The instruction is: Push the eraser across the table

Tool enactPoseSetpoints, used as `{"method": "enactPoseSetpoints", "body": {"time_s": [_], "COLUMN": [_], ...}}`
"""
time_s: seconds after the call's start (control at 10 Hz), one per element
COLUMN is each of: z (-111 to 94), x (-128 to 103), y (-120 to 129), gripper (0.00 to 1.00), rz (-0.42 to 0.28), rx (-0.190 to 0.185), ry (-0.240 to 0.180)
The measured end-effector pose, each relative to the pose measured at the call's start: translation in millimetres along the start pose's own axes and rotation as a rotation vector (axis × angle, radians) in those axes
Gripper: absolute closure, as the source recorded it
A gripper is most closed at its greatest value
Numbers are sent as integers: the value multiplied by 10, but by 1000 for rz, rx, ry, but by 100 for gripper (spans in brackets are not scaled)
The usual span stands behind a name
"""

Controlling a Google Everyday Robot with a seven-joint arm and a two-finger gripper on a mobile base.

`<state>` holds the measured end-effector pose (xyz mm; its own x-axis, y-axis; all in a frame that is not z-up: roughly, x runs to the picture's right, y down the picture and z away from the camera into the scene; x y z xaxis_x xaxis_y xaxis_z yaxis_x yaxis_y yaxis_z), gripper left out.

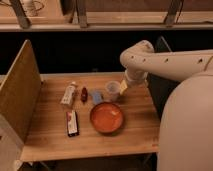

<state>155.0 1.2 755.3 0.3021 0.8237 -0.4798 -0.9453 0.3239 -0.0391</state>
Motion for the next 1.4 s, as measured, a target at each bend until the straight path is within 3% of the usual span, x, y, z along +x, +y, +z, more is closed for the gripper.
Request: {"method": "enactPoseSetpoints", "body": {"time_s": [0.1,0.8,0.9,1.1,1.4], "z": [0,5,14,50,127], "x": [0,-5,-25,-99,64], "y": [0,32,163,670,1312], "gripper": [28,98,100,100,100], "rz": [0,-4,-32,-117,-253], "rx": [0,-8,-32,-114,-209], "ry": [0,3,11,32,110]}}
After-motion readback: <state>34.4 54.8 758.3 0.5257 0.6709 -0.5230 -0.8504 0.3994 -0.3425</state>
